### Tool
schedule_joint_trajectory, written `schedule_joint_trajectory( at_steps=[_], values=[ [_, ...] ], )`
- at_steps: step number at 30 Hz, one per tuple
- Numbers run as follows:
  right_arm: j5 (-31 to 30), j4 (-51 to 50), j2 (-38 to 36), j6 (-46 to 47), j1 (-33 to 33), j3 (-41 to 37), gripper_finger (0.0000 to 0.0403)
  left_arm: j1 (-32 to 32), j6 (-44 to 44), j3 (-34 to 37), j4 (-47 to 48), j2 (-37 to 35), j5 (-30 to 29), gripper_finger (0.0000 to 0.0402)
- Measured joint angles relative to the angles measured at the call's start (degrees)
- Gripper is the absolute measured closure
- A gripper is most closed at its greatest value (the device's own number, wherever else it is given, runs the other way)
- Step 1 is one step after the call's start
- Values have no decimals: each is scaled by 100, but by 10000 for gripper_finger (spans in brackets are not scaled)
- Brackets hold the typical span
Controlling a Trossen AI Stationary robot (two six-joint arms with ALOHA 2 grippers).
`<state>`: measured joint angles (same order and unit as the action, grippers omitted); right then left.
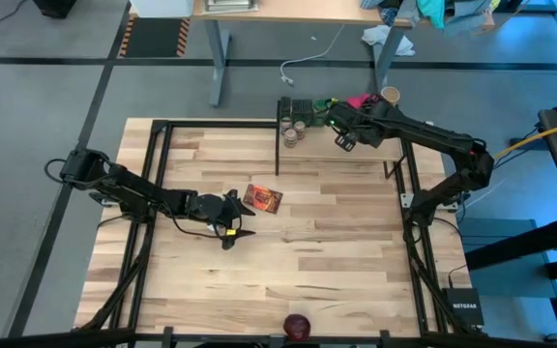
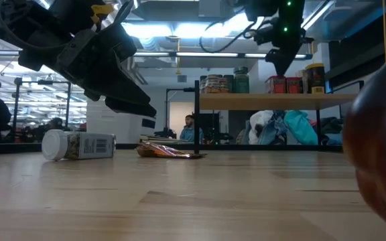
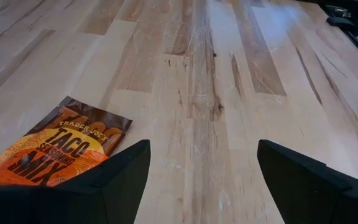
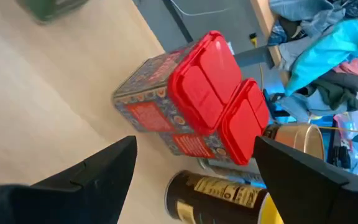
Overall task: Shelf spices
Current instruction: Put the red seasoning can on the shelf, then put the white seasoning can on the shelf
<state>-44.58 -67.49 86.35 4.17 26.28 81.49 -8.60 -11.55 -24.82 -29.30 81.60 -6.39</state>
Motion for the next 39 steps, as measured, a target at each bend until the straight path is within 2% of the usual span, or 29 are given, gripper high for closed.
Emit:
schedule_joint_trajectory(
  at_steps=[6, 14, 27, 39],
  values=[
    [4, 664, 0, -349, 325, -34, 72, 0, -4, 0, -4, 0, 0, 112],
    [39, 605, 0, -452, 677, -34, 72, 0, -24, 0, -2, 0, 0, 112],
    [289, 862, 0, -469, 578, -34, 72, 2, -25, 0, -4, 0, 0, 112],
    [321, 1628, 0, -684, 484, -37, 72, 0, -7, 0, -4, 0, 0, 112]
  ],
)
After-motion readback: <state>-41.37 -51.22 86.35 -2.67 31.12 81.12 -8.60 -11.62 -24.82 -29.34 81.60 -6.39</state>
